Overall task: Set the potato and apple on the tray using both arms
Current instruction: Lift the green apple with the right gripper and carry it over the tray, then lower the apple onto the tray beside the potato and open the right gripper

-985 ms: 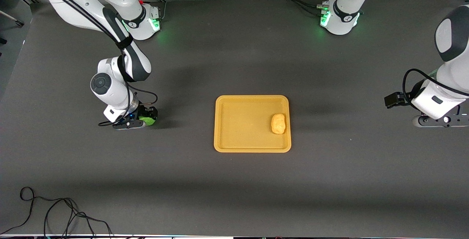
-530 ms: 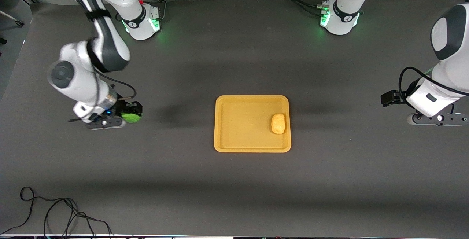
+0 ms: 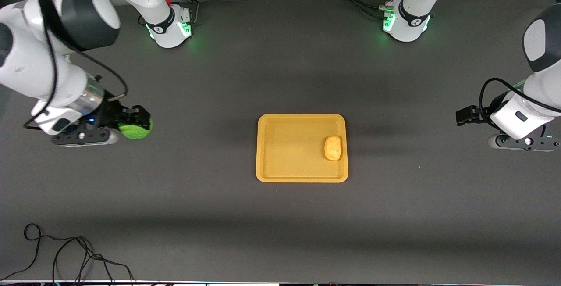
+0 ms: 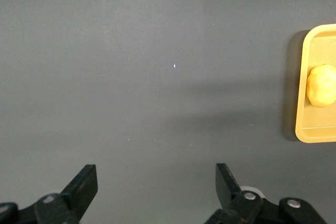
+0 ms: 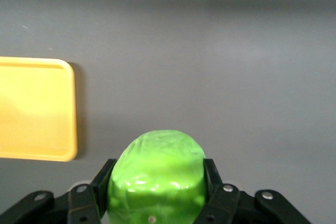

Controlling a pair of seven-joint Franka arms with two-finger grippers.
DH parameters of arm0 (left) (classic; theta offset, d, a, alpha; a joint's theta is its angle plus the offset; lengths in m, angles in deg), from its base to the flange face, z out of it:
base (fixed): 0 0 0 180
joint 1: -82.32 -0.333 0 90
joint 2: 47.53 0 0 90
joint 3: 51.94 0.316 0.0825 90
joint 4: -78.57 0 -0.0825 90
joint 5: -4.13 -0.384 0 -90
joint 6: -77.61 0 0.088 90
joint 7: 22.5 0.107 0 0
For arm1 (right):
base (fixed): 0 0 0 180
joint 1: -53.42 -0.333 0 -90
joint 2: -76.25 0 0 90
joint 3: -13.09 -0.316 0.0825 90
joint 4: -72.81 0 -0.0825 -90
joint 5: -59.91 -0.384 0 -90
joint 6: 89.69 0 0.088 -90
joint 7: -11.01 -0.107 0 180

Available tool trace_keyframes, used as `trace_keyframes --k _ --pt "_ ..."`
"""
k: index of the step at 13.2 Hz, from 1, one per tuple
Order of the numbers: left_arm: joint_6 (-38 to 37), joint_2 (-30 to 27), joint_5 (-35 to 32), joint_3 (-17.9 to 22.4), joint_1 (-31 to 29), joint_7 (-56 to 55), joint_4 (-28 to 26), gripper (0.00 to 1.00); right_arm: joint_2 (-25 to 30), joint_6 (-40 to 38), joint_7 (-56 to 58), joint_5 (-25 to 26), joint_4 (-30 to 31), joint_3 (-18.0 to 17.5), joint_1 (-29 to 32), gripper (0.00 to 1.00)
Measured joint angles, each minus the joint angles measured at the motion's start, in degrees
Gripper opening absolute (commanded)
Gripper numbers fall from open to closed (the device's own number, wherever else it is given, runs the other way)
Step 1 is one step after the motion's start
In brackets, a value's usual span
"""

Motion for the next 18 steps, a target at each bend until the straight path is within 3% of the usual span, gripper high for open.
trace_keyframes --k 4,6,9,14,18 --pt "0.9 0.7 0.0 0.1 -0.5 0.2 1.3 0.98 -12.0 -1.9 -22.7 0.0 -13.9 -0.6 -14.8 0.56" --pt "5.3 0.0 0.0 0.1 -0.6 0.2 0.7 0.99 -18.8 -1.9 -32.5 0.0 -21.1 -0.6 -20.8 0.56" --pt "5.8 -1.1 0.0 0.1 -0.9 0.6 -0.1 1.0 -29.5 -0.1 -39.9 0.0 -30.6 -0.6 -26.7 0.56" --pt "1.8 -2.3 0.0 0.0 -1.7 1.7 1.8 1.0 -43.2 14.2 -40.5 0.5 -32.5 -0.5 -27.9 0.56" --pt "1.1 -2.3 0.1 0.0 -1.7 1.9 1.7 0.99 -49.6 19.7 -40.5 2.6 -33.2 -0.2 -27.9 0.56"
